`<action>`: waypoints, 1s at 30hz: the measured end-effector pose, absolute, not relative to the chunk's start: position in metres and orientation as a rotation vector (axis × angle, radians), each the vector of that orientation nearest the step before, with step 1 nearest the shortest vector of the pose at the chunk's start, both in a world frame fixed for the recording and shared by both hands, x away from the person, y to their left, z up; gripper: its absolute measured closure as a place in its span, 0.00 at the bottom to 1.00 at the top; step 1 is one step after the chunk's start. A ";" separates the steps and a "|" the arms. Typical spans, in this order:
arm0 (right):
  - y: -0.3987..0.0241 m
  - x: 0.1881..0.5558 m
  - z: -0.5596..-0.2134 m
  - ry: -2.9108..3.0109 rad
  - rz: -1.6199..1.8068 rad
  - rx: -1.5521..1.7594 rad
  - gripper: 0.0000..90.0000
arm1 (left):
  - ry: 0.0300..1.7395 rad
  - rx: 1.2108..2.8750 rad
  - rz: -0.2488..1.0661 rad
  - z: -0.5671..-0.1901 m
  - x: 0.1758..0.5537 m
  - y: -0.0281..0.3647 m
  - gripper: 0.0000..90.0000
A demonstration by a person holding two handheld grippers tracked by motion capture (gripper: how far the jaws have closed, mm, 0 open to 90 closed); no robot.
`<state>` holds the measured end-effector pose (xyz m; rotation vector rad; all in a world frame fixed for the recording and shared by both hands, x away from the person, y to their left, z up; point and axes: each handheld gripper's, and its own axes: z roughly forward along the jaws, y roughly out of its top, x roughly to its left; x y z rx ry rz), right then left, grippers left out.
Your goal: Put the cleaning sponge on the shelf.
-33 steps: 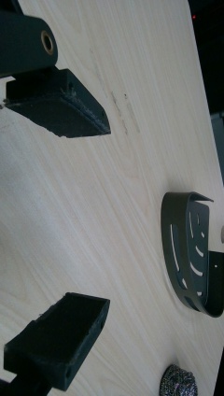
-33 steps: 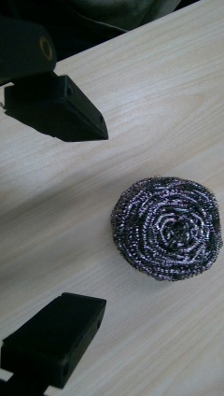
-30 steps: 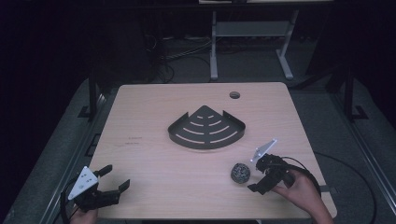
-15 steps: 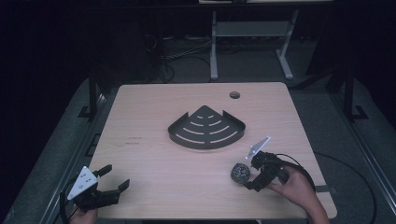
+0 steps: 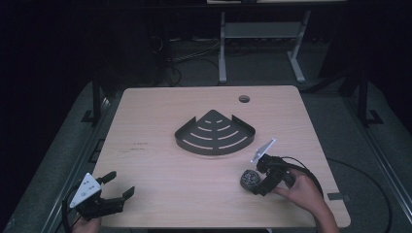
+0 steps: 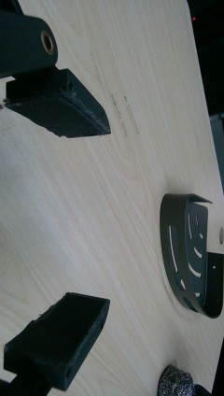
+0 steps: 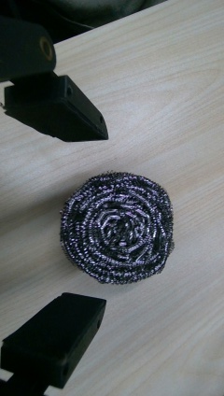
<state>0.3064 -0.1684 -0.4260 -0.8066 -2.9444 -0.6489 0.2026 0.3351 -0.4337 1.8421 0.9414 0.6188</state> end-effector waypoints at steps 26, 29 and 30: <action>-0.144 0.323 -0.429 -2.956 -0.527 -0.754 0.17 | 0.946 1.829 0.627 -0.432 0.202 0.338 0.15; -0.143 0.324 -0.432 -2.952 -0.508 -0.751 0.17 | 0.944 1.828 0.630 -0.432 0.202 0.338 0.15; -0.143 0.324 -0.433 -2.952 -0.495 -0.752 0.18 | 0.945 1.828 0.628 -0.432 0.202 0.338 0.15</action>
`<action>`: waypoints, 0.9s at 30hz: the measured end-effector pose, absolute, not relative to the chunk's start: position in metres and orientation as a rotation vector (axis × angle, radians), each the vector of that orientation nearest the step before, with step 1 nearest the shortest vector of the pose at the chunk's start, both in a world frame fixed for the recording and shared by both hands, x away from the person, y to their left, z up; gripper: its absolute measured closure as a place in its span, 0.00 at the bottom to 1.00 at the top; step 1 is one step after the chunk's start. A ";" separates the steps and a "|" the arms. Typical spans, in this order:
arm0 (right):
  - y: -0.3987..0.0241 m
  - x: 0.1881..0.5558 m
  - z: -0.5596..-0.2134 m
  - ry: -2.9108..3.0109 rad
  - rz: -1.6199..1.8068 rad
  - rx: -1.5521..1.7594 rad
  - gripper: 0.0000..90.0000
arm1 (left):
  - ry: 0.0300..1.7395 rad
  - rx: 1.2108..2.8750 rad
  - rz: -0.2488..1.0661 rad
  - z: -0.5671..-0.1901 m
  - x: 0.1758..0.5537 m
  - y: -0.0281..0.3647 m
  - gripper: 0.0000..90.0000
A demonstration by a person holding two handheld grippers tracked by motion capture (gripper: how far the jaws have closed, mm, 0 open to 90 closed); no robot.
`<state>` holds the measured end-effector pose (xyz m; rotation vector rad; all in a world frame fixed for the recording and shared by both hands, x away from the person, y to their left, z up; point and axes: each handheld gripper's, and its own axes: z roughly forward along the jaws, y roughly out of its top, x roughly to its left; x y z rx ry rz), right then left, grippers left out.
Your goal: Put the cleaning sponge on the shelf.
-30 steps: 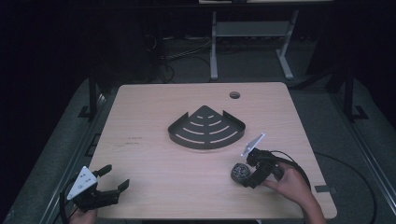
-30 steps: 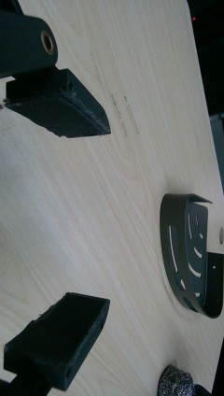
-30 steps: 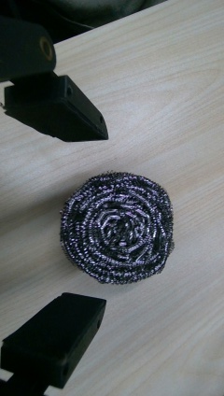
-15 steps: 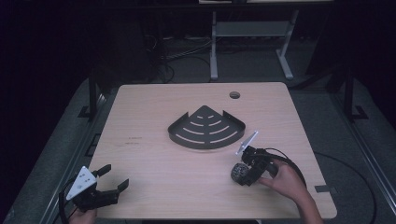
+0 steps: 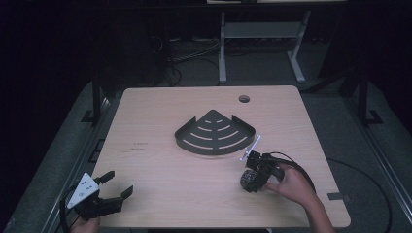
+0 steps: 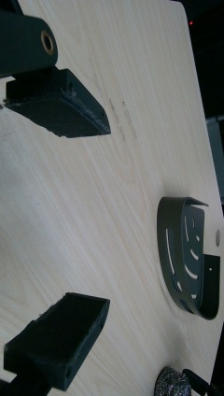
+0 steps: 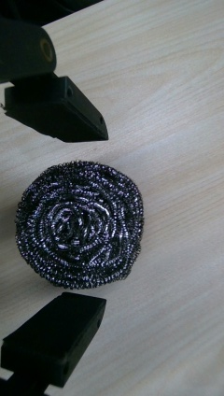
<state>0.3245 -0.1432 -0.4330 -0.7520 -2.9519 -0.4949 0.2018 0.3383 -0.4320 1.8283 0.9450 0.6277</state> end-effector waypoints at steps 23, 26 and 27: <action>-0.140 0.324 -0.436 -2.977 -0.416 -0.737 0.37 | 0.947 1.827 0.630 -0.432 0.202 0.339 0.15; -0.138 0.324 -0.434 -2.989 -0.401 -0.719 0.38 | 0.949 1.823 0.629 -0.432 0.201 0.339 0.15; -0.138 0.324 -0.433 -2.991 -0.397 -0.716 0.38 | 0.950 1.823 0.628 -0.432 0.201 0.339 0.15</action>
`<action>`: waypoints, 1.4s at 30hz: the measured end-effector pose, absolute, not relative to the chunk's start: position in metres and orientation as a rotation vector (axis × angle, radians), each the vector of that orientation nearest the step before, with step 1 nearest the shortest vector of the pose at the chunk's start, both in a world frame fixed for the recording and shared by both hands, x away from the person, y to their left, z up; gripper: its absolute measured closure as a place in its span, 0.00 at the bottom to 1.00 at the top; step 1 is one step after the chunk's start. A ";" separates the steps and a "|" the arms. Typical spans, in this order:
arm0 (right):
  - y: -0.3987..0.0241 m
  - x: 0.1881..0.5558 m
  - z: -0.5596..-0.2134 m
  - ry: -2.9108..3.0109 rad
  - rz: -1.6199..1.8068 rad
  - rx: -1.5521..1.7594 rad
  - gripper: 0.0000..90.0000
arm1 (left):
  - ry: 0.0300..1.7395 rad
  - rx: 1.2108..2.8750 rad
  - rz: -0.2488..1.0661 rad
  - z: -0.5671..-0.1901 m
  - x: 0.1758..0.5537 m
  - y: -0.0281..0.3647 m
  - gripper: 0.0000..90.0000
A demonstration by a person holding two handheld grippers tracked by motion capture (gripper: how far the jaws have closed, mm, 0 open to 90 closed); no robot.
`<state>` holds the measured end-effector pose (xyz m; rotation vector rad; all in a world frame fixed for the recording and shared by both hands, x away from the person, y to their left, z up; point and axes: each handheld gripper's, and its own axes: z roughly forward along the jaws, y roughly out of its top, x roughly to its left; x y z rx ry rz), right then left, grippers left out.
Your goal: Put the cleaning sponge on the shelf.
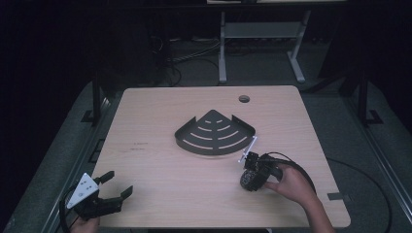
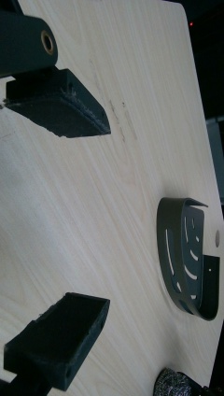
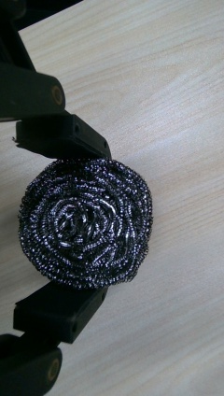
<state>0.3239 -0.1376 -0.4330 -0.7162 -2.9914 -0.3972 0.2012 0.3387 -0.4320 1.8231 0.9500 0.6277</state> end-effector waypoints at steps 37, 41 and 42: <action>-0.124 0.342 -0.403 -2.984 -0.457 -0.645 0.38 | 0.950 1.818 0.627 -0.431 0.201 0.340 0.15; -0.122 0.344 -0.402 -2.988 -0.447 -0.633 0.38 | 0.949 1.815 0.628 -0.431 0.201 0.341 0.15; -0.121 0.344 -0.401 -2.988 -0.447 -0.634 0.38 | 0.950 1.815 0.628 -0.431 0.201 0.341 0.15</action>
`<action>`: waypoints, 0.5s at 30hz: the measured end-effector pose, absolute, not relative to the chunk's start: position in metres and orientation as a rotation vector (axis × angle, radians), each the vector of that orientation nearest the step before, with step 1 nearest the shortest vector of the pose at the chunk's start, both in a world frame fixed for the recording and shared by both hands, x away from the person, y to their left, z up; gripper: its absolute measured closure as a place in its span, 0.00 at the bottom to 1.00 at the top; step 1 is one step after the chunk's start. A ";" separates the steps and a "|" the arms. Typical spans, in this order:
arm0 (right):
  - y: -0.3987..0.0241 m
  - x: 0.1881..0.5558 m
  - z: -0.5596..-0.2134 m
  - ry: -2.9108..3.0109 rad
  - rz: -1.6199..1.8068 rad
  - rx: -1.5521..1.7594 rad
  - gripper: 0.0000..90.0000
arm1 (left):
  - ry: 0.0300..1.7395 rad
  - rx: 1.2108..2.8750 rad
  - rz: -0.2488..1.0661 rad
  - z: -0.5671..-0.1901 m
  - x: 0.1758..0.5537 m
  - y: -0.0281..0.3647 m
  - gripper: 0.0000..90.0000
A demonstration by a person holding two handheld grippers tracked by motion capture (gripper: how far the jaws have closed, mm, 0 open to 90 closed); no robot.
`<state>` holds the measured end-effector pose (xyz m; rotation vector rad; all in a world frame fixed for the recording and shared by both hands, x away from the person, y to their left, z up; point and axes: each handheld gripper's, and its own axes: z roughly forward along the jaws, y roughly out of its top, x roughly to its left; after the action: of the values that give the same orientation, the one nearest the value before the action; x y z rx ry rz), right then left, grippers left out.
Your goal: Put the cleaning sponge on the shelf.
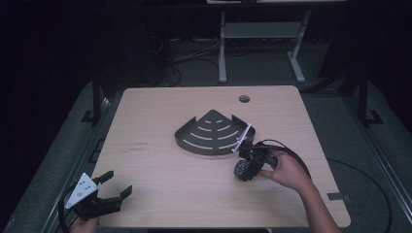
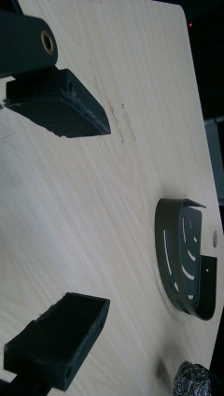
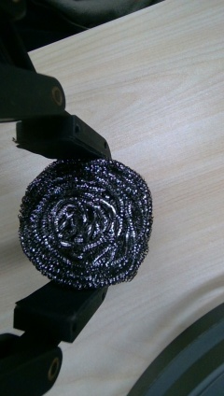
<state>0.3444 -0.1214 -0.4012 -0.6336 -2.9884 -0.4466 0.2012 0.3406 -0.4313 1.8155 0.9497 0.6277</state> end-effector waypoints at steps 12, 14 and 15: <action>-0.122 0.353 -0.399 -2.965 -0.471 -0.635 0.38 | 0.951 1.816 0.630 -0.431 0.201 0.341 0.15; -0.120 0.355 -0.398 -2.967 -0.467 -0.630 0.38 | 0.951 1.815 0.630 -0.431 0.201 0.341 0.15; -0.119 0.356 -0.397 -2.968 -0.465 -0.626 0.38 | 0.951 1.815 0.630 -0.431 0.201 0.341 0.15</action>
<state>0.3560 -0.1186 -0.3973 -0.6260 -2.9676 -0.4647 0.2013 0.3406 -0.4314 1.8146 0.9510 0.6298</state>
